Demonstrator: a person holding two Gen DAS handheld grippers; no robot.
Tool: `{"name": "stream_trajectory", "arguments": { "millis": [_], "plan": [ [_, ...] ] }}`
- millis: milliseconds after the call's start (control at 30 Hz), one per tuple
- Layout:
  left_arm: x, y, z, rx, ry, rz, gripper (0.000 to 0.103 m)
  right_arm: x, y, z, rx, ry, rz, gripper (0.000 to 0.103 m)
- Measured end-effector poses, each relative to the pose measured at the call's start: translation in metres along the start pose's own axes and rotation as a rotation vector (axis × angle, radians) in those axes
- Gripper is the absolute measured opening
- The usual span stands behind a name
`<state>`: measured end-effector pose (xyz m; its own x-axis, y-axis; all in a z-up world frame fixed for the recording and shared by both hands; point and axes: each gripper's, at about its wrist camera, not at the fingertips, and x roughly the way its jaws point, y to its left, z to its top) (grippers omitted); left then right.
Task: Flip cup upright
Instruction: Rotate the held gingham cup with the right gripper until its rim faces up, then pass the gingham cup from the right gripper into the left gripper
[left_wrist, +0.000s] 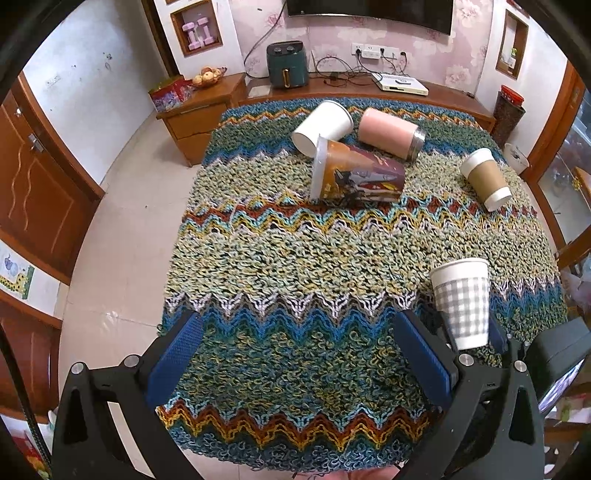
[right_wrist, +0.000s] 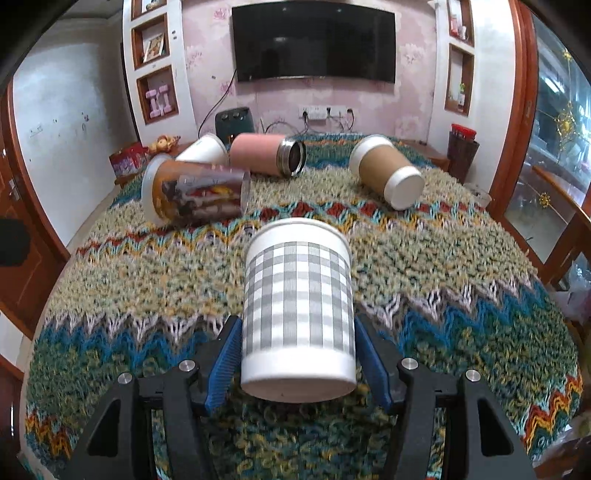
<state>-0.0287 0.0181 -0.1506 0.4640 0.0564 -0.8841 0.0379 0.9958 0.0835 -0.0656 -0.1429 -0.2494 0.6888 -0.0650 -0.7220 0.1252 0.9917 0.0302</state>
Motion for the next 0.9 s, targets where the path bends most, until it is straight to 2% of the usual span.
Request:
{"name": "stream_trajectory", "arguments": {
  "millis": [100,167,200,600,900],
  "plan": [
    [0.003,-0.005,-0.001,0.008,0.01,-0.009,0.102,-0.002,0.001,-0.003,-0.004,0.009,-0.004,0.065],
    [0.005,-0.008,-0.001,0.014,0.011,-0.014,0.102,-0.003,0.001,-0.004,-0.009,0.004,-0.009,0.074],
    [0.005,-0.009,0.0,0.016,0.013,-0.017,0.102,-0.005,0.0,-0.004,-0.009,-0.001,-0.008,0.075],
    [0.003,-0.024,0.007,0.039,0.003,-0.043,0.103,-0.017,-0.012,0.005,0.025,-0.003,0.033,0.076],
    [-0.021,-0.048,0.022,0.071,-0.008,-0.065,0.103,-0.059,-0.045,0.022,0.046,0.006,0.046,0.076]
  ]
}}
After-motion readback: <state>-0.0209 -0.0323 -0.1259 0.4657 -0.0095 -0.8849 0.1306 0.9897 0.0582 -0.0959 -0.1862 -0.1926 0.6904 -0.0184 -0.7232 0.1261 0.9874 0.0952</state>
